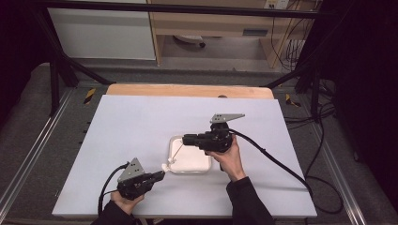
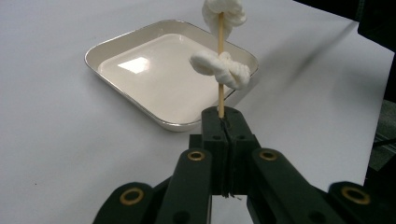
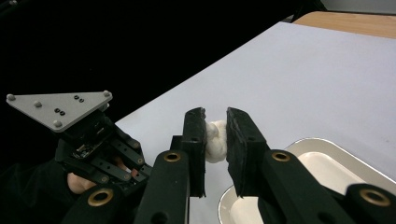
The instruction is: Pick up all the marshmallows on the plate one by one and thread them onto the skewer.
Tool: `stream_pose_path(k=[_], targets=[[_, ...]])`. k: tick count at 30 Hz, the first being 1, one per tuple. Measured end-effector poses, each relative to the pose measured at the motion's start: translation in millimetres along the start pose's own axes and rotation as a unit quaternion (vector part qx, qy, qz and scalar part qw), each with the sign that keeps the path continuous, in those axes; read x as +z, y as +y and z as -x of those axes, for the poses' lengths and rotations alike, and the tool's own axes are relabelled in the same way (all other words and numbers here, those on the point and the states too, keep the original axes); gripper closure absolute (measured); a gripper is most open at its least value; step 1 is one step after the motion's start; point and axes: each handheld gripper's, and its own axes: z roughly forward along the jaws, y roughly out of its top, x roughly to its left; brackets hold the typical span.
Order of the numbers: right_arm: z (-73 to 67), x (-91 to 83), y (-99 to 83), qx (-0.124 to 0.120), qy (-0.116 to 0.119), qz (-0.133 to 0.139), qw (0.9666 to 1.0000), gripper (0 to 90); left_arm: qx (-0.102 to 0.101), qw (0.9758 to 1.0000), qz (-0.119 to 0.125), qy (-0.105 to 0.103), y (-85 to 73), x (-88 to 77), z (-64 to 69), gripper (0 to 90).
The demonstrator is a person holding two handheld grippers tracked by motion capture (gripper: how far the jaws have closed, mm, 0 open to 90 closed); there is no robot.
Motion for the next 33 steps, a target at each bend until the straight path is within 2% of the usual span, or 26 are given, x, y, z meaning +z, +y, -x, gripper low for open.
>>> stream_pose_path(k=[8, 17, 26, 33], targets=[[-0.9, 2.5, -2.4, 0.009, 0.010, 0.004, 0.9999, 79.2, -0.001, 1.0000, 0.006, -0.001, -0.6, -0.2, 1.1, 88.6], [-2.2, 3.1, -4.6, 0.021, 0.037, 0.010, 0.9990, 80.7, 0.013, 0.9997, 0.021, 0.000, -0.6, -2.6, 3.8, 88.6], [-4.1, 5.5, -8.1, 0.016, 0.047, 0.001, 0.9988, 81.8, 0.007, 0.9999, 0.007, 0.002, -0.2, 0.4, 4.6, 88.8], [-5.7, 6.7, -10.6, 0.012, 0.048, -0.002, 0.9988, 82.2, 0.009, 0.9999, 0.010, 0.006, 0.5, -0.6, 5.8, 89.0]])
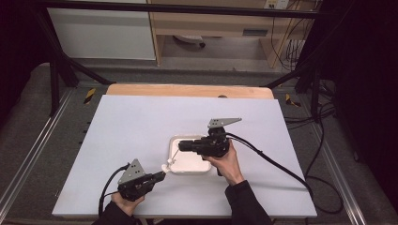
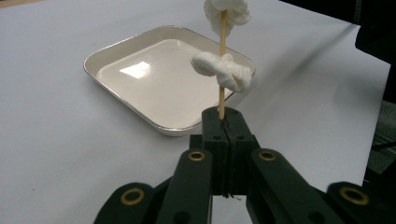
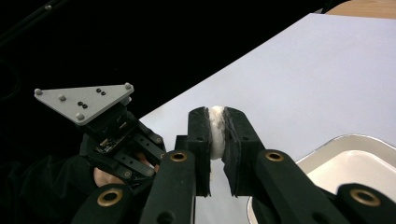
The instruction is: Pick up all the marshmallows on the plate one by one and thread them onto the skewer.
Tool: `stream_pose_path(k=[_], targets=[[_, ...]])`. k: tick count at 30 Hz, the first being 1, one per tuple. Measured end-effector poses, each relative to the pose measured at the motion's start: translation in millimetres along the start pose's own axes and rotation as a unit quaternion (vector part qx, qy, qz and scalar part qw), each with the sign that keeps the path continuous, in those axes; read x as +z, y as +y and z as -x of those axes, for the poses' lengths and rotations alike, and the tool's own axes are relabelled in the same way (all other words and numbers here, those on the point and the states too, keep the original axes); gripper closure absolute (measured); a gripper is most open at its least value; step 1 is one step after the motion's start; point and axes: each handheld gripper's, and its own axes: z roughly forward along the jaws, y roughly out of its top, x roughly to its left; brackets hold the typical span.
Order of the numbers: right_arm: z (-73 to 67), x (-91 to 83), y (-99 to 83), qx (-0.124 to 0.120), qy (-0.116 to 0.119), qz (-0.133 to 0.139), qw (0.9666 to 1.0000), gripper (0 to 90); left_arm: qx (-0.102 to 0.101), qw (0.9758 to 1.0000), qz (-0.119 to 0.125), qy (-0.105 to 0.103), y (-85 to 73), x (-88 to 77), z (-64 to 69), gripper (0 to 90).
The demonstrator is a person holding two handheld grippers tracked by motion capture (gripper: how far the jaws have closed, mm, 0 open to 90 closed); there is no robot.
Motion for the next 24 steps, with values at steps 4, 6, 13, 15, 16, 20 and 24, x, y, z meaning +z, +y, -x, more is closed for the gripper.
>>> stream_pose_path(k=[4, 6, 13, 15, 16, 20, 24], targets=[[-0.3, 0.3, -1.1, 0.000, 0.003, -0.002, 1.0000, 82.5, 0.005, 1.0000, 0.000, 0.004, 0.4, -0.1, 1.4, 89.0], [-0.6, 0.8, -2.0, -0.001, 0.003, -0.004, 1.0000, 82.6, 0.006, 1.0000, -0.001, 0.003, 0.3, 0.3, 1.0, 89.0], [-0.6, 1.8, -4.6, -0.005, 0.007, -0.009, 0.9999, 83.0, 0.009, 1.0000, -0.003, 0.002, 0.2, 0.8, 1.5, 89.0], [-1.0, 1.8, -5.4, -0.007, 0.007, -0.007, 0.9999, 83.1, 0.009, 1.0000, -0.002, 0.002, 0.5, 0.6, 1.8, 89.0], [-1.1, 1.9, -5.9, -0.009, 0.007, -0.005, 0.9999, 83.2, 0.008, 1.0000, -0.002, 0.002, 0.5, 0.7, 2.0, 89.0], [-1.2, 2.7, -8.0, -0.010, 0.010, -0.006, 0.9999, 83.4, 0.007, 1.0000, -0.004, 0.000, 0.2, 1.6, 2.5, 89.0], [-1.4, 3.4, -8.8, -0.011, 0.009, -0.008, 0.9999, 83.5, 0.007, 1.0000, -0.005, 0.001, 0.3, 2.2, 2.6, 89.0]])
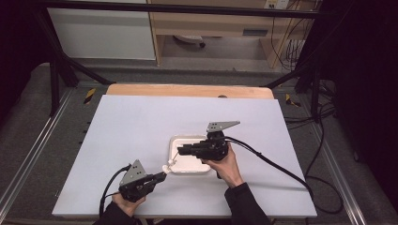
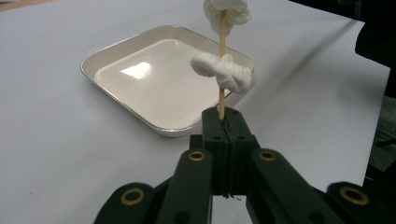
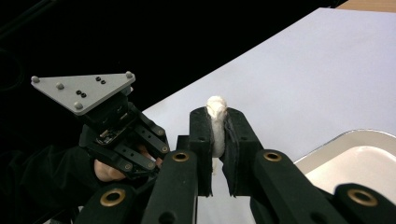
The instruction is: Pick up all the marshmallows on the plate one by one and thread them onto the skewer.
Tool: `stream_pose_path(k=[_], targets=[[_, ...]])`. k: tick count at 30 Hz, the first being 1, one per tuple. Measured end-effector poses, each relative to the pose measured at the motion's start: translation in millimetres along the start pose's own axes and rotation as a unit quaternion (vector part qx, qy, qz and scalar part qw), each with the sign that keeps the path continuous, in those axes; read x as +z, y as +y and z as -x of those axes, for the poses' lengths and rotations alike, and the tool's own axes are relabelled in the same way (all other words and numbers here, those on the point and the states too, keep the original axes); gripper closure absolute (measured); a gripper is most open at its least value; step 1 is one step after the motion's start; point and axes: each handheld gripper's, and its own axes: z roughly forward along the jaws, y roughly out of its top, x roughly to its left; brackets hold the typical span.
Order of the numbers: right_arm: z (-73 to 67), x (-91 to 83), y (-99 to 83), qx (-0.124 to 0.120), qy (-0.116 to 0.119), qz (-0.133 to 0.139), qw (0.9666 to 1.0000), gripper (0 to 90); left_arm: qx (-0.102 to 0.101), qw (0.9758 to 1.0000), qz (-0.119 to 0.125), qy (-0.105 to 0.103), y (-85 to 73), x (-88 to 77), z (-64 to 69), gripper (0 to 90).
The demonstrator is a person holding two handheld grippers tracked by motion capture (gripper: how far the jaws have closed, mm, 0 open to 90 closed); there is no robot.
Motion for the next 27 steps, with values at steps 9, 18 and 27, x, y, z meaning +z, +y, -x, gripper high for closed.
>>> stream_pose_path(k=[9, 18, 27], targets=[[0.0, 2.7, -2.6, -0.001, 0.002, -0.005, 1.0000, 83.7, 0.005, 1.0000, -0.006, 0.001, -0.6, 1.3, 1.1, 89.0], [-0.5, 3.0, -4.2, -0.003, 0.003, -0.009, 1.0000, 83.8, 0.008, 0.9999, -0.006, 0.001, 0.5, 1.4, 1.5, 89.0], [0.9, 11.4, -10.7, -0.002, 0.013, -0.043, 0.9990, 83.7, 0.001, 0.9999, 0.015, 0.000, 8.2, -2.9, 2.5, 89.0]])
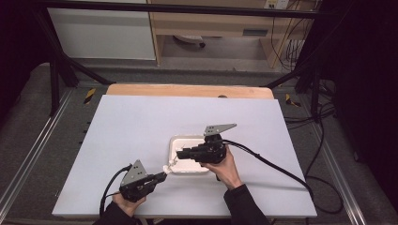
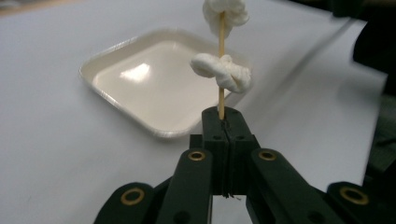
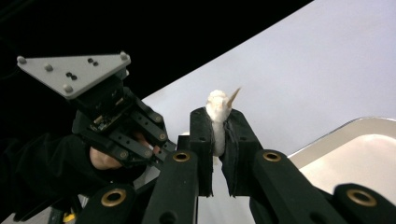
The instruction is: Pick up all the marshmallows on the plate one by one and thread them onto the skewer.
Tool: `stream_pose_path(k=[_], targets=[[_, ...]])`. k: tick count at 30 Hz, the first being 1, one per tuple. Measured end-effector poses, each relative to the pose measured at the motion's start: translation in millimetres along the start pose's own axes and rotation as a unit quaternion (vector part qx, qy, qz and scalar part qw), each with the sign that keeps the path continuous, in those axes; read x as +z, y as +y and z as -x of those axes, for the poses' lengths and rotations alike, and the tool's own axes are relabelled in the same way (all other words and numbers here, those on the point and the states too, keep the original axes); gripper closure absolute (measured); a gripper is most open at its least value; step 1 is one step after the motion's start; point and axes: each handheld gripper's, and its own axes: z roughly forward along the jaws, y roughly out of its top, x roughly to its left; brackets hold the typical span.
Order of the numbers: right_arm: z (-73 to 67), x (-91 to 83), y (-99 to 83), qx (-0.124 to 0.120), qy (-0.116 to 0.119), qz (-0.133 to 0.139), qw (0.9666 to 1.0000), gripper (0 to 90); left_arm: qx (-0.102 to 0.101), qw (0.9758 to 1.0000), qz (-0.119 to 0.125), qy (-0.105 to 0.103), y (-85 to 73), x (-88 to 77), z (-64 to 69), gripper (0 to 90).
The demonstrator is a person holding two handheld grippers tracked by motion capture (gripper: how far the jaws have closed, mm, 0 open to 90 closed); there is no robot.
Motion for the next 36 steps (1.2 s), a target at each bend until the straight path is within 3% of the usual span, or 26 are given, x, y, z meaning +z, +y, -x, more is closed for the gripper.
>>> stream_pose_path(k=[1, 3, 17, 20, 27, 32, 36], targets=[[-0.3, 5.9, -4.7, -0.003, -0.003, 0.003, 1.0000, 83.7, 0.025, 0.9995, -0.002, 0.018, 1.0, -0.2, 2.0, 88.9], [1.5, 7.3, -7.1, -0.005, 0.005, 0.020, 0.9998, 83.3, 0.002, 1.0000, -0.002, 0.004, -1.2, 1.3, -2.4, 89.0], [-1.6, 2.4, -5.0, -0.024, -0.018, 0.018, 0.9994, 77.9, 0.000, 1.0000, -0.006, -0.002, -2.6, 5.7, -2.9, 88.8], [-3.0, 0.8, -5.1, -0.036, -0.028, 0.020, 0.9988, 65.3, -0.005, 1.0000, -0.009, 0.000, -2.6, 6.1, -3.6, 88.8], [-4.6, -14.4, -4.2, -0.063, -0.082, 0.022, 0.9944, 41.6, -0.015, 0.9998, -0.015, 0.004, -3.6, 7.2, -6.2, 88.7], [2.0, -24.9, -12.1, -0.072, -0.130, 0.018, 0.9888, 22.2, -0.022, 0.9996, -0.019, 0.004, -3.9, 7.5, -8.4, 88.7], [9.1, -35.0, -19.8, -0.072, -0.160, 0.009, 0.9845, 11.9, -0.025, 0.9994, -0.021, 0.005, -3.7, 7.6, -9.3, 88.6]])
